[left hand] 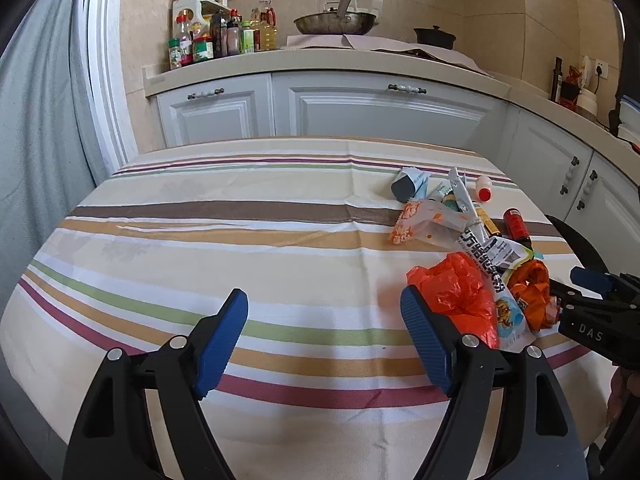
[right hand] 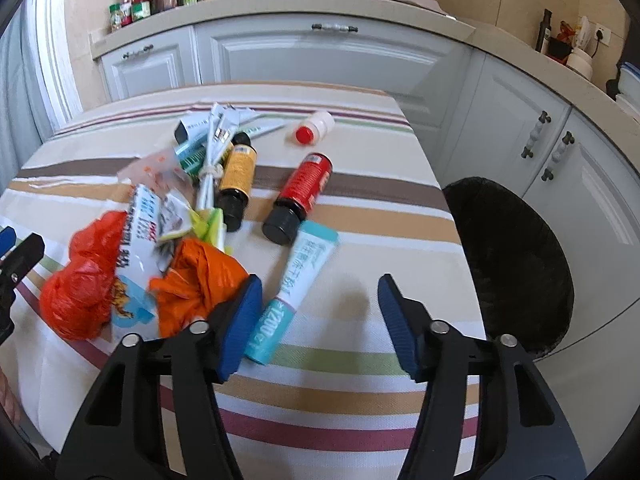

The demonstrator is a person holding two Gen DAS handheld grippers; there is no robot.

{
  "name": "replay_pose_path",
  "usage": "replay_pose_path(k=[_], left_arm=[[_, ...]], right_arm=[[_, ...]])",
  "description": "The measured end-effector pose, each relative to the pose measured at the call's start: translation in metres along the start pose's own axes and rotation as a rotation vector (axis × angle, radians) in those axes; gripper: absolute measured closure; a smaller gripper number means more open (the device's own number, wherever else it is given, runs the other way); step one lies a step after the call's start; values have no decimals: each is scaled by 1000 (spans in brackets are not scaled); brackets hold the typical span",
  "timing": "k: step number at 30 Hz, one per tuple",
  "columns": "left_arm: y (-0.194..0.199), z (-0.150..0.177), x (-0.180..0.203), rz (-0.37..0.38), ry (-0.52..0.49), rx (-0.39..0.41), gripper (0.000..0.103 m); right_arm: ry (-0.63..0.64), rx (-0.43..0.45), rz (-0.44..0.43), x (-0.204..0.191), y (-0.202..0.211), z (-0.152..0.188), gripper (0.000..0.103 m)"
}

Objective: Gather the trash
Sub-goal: 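Reach to the blue-white toothpaste tube and close the right tool on it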

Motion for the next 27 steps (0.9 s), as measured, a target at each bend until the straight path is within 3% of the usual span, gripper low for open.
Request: replay_pose_path(k=[5, 7, 20, 27], left_arm=[[-2, 1, 5, 15, -4, -8, 27], [-2, 2, 7, 19, -4, -10, 27], [13, 6, 42, 79, -27, -5, 26], [4, 16, 68, 73, -96, -32, 26]], right_arm=[[-28, -11, -55, 8, -2, 5, 73], [-23, -6, -55, 9, -1, 7, 87], [-52, 71, -58, 36, 24, 22, 88], [-88, 105, -56, 58, 33, 33, 88]])
Point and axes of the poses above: each gripper's, at about its wrist camera, not at the fingertips, and y roughly against the way its jaws point, x to its right, z to its underside, the point moved 4 cm from there along -y, roughly the way its jaws point, and after that the axes turned 8 degrees about y, right-handed, at the moved point
